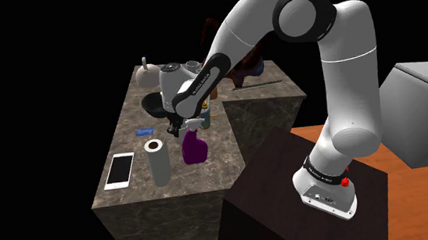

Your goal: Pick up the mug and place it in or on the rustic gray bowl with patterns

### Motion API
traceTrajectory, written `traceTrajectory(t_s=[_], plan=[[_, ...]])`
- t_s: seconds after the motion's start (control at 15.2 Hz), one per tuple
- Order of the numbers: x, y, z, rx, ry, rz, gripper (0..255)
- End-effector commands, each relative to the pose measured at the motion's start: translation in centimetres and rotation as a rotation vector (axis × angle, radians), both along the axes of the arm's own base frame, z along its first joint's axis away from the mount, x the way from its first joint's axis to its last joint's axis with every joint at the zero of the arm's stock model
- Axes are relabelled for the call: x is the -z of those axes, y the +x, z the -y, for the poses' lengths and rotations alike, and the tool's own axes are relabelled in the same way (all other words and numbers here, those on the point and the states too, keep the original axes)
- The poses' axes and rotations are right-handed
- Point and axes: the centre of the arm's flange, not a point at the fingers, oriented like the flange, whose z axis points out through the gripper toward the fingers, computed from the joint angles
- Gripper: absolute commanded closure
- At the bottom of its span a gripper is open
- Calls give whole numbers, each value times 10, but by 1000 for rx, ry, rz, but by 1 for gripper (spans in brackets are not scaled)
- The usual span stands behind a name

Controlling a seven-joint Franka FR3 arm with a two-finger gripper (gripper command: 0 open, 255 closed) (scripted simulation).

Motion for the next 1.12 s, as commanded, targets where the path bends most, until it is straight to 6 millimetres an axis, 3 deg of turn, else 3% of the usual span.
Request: traceTrajectory(t_s=[0.0,1.06], plan=[[0,0,0,0,0,0,255],[-85,0,0,0,0,0,255]])
